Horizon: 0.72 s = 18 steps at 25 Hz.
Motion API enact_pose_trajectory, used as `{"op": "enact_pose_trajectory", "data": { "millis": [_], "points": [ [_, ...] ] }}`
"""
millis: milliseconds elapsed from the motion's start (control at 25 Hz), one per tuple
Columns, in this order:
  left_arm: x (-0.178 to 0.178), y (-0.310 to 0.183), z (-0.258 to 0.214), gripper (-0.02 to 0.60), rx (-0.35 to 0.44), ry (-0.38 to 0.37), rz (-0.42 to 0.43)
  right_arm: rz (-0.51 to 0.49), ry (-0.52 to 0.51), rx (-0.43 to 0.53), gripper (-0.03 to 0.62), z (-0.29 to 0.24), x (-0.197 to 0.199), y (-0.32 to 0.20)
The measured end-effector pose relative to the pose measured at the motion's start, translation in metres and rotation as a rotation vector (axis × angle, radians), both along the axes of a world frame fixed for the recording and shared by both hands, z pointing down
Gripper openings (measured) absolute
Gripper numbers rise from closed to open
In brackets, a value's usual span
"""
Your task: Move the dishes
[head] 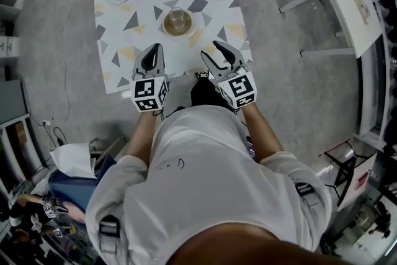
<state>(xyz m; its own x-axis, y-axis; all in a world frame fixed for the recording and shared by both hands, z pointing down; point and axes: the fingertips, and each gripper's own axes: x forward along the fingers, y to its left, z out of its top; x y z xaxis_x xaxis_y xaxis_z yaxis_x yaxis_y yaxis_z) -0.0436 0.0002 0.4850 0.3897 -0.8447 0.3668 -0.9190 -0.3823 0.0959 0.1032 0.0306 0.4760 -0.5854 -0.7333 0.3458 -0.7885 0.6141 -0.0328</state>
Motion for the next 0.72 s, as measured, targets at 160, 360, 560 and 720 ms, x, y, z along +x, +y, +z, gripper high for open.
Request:
{"op": "enact_pose_trajectory", "data": {
  "millis": [160, 360, 560, 720],
  "points": [
    [0.009, -0.036, 0.022, 0.021, -0.064, -0.023, -0.036, -0.095, 0.015, -0.029, 0.187, 0.016, -0.001, -0.049],
    [0.011, -0.062, 0.057, 0.021, -0.156, -0.042, -0.108, -0.217, 0.05, -0.102, 0.209, 0.048, -0.014, -0.086],
    [-0.001, -0.076, 0.074, 0.021, -0.205, -0.063, -0.184, -0.326, 0.082, -0.149, 0.227, 0.082, -0.027, -0.108],
    [-0.009, -0.073, 0.086, 0.021, -0.247, -0.069, -0.212, -0.379, 0.109, -0.176, 0.27, 0.101, -0.037, -0.121]
  ]
}}
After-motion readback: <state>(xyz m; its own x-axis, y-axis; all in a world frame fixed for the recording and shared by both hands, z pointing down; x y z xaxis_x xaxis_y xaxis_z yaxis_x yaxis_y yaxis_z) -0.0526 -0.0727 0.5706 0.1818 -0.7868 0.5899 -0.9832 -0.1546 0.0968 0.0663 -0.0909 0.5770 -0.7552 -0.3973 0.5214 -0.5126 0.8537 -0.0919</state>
